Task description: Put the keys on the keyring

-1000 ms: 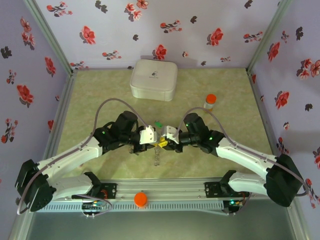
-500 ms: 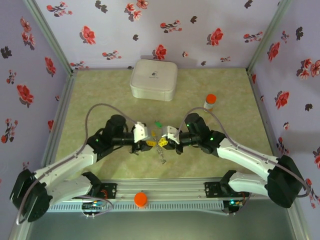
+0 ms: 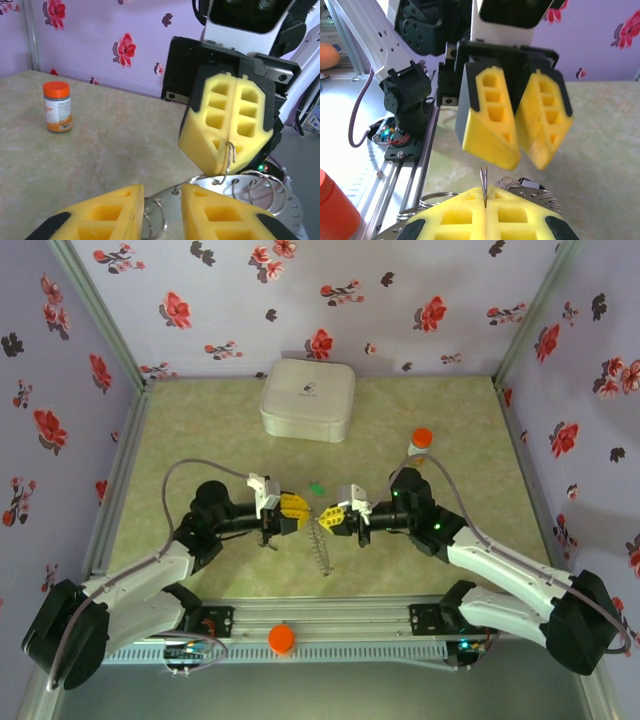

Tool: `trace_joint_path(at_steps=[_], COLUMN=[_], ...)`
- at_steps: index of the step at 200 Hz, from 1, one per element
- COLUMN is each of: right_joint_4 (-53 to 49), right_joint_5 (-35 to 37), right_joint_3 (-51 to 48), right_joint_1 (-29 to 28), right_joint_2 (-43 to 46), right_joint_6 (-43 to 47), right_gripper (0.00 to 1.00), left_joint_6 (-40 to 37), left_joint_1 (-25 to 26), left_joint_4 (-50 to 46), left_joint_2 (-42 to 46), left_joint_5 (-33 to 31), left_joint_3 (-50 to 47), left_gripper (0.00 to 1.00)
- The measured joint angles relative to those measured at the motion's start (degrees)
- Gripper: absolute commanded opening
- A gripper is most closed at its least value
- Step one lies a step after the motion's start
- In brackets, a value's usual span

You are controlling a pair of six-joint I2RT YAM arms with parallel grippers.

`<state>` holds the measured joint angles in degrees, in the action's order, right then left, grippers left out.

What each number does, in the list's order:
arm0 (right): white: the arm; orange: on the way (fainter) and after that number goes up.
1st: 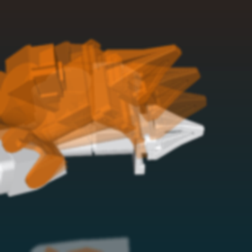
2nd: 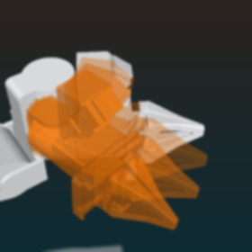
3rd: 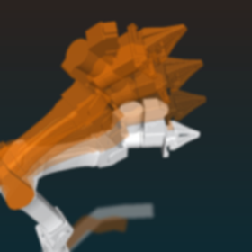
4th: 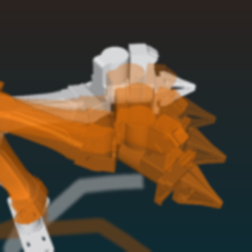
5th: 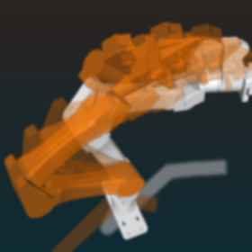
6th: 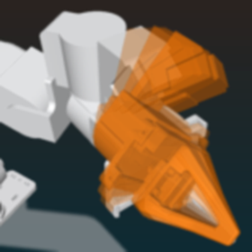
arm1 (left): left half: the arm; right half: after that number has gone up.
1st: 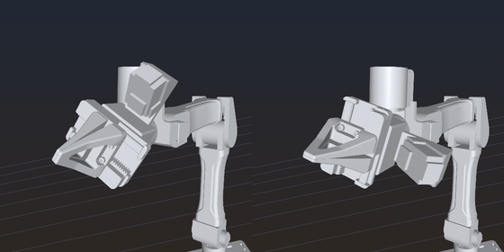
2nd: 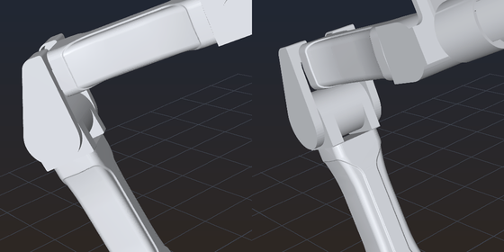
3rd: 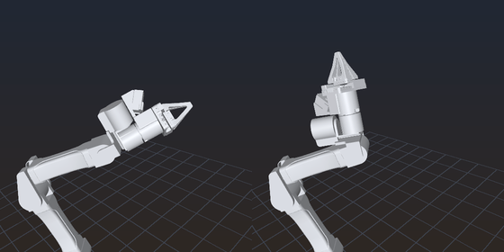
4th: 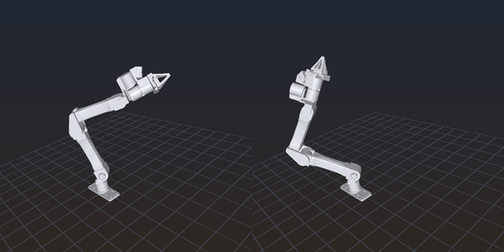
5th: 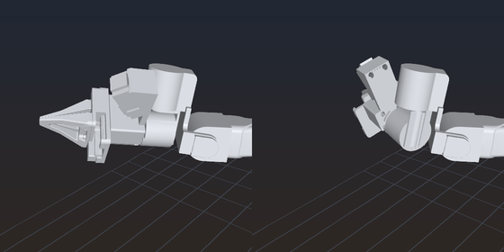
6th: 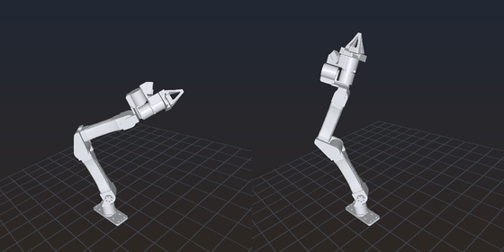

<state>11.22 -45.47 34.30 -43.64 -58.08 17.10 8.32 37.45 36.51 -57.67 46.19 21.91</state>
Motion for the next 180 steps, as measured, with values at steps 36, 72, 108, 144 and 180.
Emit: trace_joint_path(at_steps=[36,72,108,144,180], right_joint_4=[3.5,4.8,5.3,5.5,5.5], right_joint_5=[0.0,0.3,0.3,0.3,0.4], right_joint_3=[0.0,0.0,0.0,0.0,0.2], right_joint_1=[0.2,0.1,-0.3,-0.4,-0.6], right_joint_2=[-0.5,-1.9,-3.8,-4.2,-4.6], right_joint_6=[-2.0,-2.7,-2.8,-2.8,-2.8], right_gripper=[0.0,0.0,0.0,0.0,0.0], left_joint_6=[0.1,-0.3,-0.6,-0.8,-1.0], left_joint_1=[0.4,1.2,1.4,1.4,1.3], left_joint_4=[0.0,0.0,0.0,-0.1,-0.6], left_joint_2=[0.0,-0.2,-1.4,-1.5,-1.5], left_joint_5=[0.4,0.5,0.5,0.5,0.3], left_joint_3=[-0.1,-0.1,-0.1,-0.1,-0.1], left_gripper=[0.24,0.22,0.2,0.21,0.27])
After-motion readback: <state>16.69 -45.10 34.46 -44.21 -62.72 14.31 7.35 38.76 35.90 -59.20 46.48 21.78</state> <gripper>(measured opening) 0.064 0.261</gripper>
